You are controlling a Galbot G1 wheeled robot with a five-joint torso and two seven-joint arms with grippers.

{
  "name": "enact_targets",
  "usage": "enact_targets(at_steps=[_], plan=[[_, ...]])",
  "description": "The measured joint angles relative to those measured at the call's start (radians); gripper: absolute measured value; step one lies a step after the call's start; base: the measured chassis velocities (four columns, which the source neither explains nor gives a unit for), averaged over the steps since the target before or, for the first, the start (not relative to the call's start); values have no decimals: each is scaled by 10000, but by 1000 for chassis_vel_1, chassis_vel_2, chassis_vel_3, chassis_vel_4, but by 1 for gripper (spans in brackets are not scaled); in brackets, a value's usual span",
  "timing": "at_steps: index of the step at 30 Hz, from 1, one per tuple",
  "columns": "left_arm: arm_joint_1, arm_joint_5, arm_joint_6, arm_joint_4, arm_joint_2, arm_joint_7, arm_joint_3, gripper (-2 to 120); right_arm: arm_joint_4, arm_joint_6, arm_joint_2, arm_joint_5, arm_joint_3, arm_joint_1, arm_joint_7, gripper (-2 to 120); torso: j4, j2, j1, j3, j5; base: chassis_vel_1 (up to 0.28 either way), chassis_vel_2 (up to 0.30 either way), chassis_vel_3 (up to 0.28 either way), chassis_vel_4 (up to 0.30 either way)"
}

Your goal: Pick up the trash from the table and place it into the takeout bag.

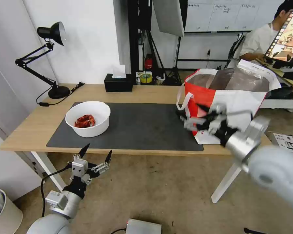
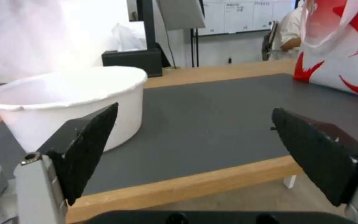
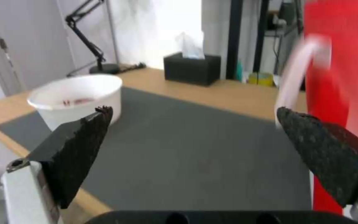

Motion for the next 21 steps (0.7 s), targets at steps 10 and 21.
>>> enact_targets(at_steps=[10, 21], plan=[[-284, -31, 24, 265, 53, 0, 223, 100, -1238, 1849, 1383, -3031, -103, -2125, -21, 100, -1, 0, -1, 0, 1, 0, 0, 0, 0], [-396, -61, 28, 456, 64, 0, 259, 100, -2047, 2335, 1920, -3408, -238, -2197, 376, 100, 0, 0, 0, 0, 0, 0, 0, 0, 0]])
